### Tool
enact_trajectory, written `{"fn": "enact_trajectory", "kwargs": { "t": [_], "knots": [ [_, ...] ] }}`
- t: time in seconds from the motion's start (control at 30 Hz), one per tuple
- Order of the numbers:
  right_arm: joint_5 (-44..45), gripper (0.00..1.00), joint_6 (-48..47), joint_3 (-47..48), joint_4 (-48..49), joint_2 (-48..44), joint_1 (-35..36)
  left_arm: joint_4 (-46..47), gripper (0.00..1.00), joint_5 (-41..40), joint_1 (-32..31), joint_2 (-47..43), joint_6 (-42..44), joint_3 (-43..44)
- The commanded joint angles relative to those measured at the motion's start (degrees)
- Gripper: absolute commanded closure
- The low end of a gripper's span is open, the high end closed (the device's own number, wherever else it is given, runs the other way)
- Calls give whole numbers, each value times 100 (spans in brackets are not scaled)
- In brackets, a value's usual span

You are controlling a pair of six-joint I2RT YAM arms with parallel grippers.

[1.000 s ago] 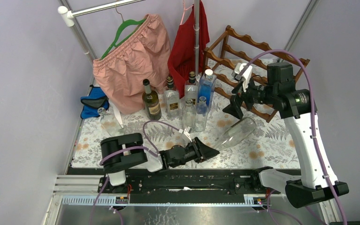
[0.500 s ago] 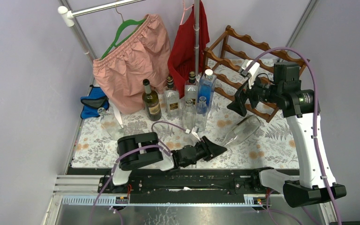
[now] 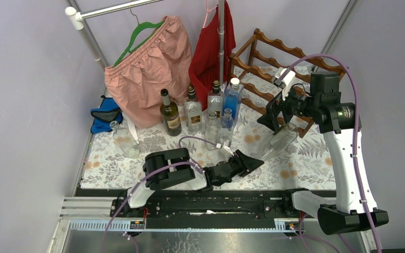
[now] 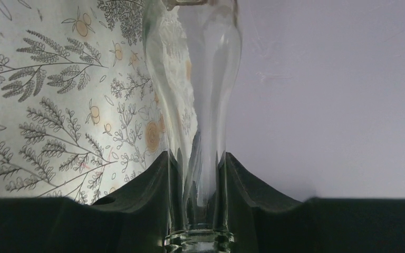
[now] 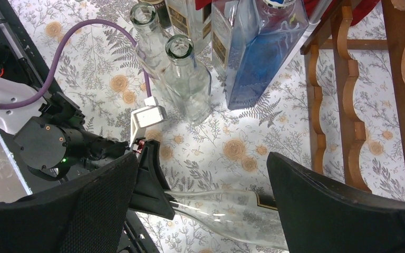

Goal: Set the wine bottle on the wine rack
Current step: Place the wine bottle in the wine rack.

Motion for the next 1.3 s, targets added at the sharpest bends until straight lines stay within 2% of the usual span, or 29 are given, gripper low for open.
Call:
{"fn": "enact_trajectory", "kwargs": {
  "t": [0.0, 0.73, 1.27],
  "knots": [
    [-212, 0, 103, -14, 178, -118, -72, 2069, 100, -428, 15, -72, -30, 552],
    [-329, 0, 139, -50, 199, -98, -148, 2122, 100, -240, 247, 114, -80, 1035],
    [-441, 0, 182, -113, 228, -136, -163, 2032, 100, -521, 266, 669, -361, 1499]
  ]
}}
